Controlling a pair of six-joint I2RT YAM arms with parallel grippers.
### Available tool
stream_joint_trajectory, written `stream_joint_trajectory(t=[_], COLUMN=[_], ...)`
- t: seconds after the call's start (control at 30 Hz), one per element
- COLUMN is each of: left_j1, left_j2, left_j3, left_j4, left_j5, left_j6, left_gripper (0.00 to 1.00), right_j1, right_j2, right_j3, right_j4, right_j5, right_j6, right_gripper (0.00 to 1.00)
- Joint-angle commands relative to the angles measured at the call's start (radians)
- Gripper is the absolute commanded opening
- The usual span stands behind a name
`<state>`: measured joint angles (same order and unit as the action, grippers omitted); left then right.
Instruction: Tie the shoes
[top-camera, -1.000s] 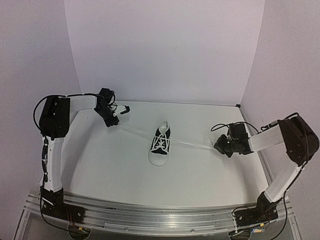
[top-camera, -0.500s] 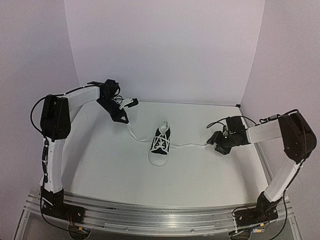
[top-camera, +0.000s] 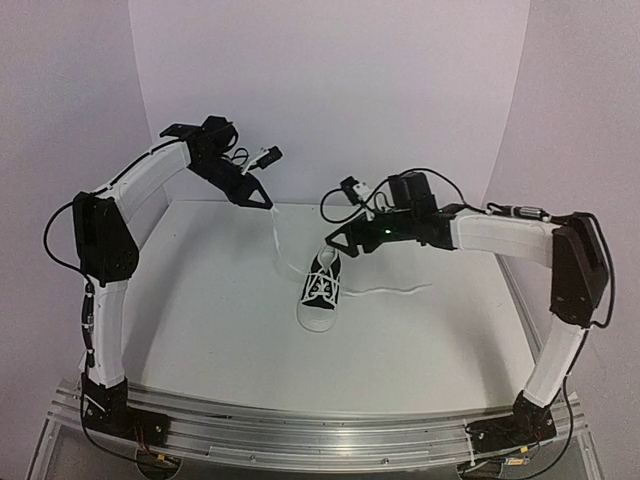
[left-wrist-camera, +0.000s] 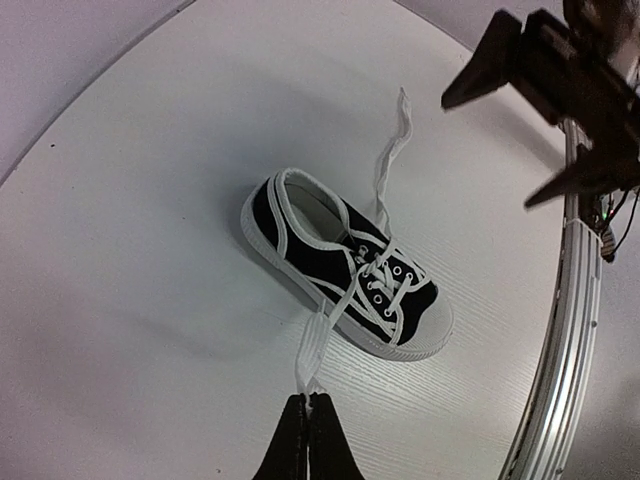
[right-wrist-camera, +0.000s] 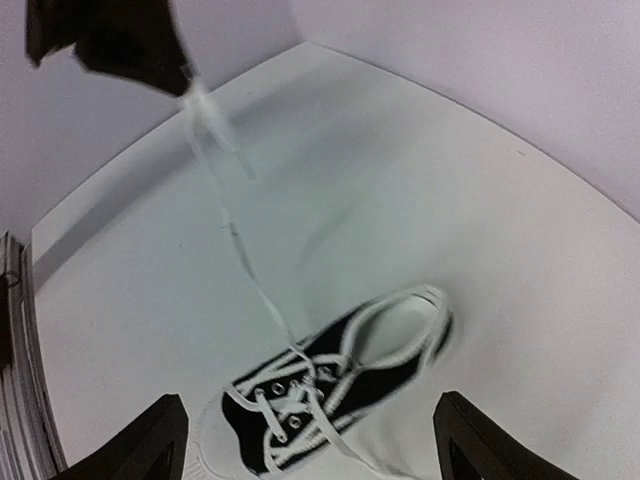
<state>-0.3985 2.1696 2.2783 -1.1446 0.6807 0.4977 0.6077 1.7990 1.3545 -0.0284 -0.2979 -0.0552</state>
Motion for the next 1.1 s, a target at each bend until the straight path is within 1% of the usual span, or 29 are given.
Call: stream_joint_trajectory(t=[0.0,0.07,0.17,0.23,0.3,0.43,0.57,0.67,0.77,0.8,0.9,0.93,0.97,1.0,1.07], left_j1=[0.004,0.005,0.005,0.005,0.005,0.004,0.005,0.005,0.005,0.005,0.006,0.006,0.006,0.006,0.011], left_j2=[-0.08,-0.084,-0.086,-0.089,-0.089,-0.086,-0.086,-0.085,-0.085,-0.085,-0.088,-0.088,-0.089,-0.092,-0.107], left_j3=[0.065,0.074,0.091,0.095,0.096,0.093,0.092,0.09,0.089,0.087,0.077,0.073,0.066,0.051,0.0], left_j4=[0.021,0.027,0.032,0.034,0.03,0.025,0.026,0.024,0.026,0.026,0.024,0.024,0.023,0.022,0.023], left_j5=[0.016,0.016,0.007,0.0,0.002,0.015,0.012,0.013,0.013,0.013,0.012,0.01,0.007,-0.002,-0.031], left_j6=[-0.097,-0.109,-0.117,-0.118,-0.118,-0.117,-0.111,-0.108,-0.108,-0.109,-0.107,-0.104,-0.101,-0.096,-0.071], left_gripper=[0.0,0.0,0.0,0.0,0.0,0.0,0.0,0.0,0.0,0.0,0.0,0.0,0.0,0.0,0.0], right_j1=[0.054,0.069,0.07,0.07,0.07,0.07,0.078,0.082,0.084,0.084,0.084,0.085,0.084,0.084,0.083], right_j2=[0.225,0.306,0.389,0.421,0.443,0.479,0.496,0.516,0.535,0.538,0.538,0.537,0.534,0.526,0.502], right_j3=[0.161,0.244,0.318,0.342,0.354,0.373,0.377,0.403,0.424,0.425,0.426,0.424,0.421,0.412,0.376], right_j4=[-0.011,-0.011,-0.011,-0.01,-0.01,0.005,0.019,0.019,0.019,0.043,0.069,0.077,0.083,0.089,0.105], right_j5=[-0.184,-0.194,-0.206,-0.199,-0.188,-0.181,-0.168,-0.166,-0.149,-0.14,-0.125,-0.118,-0.111,-0.105,-0.095], right_j6=[-0.266,-0.277,-0.264,-0.252,-0.236,-0.2,-0.194,-0.19,-0.183,-0.177,-0.159,-0.151,-0.144,-0.136,-0.118], right_gripper=[0.84,0.82,0.72,0.68,0.66,0.54,0.52,0.43,0.36,0.33,0.17,0.08,0.02,0.0,0.0])
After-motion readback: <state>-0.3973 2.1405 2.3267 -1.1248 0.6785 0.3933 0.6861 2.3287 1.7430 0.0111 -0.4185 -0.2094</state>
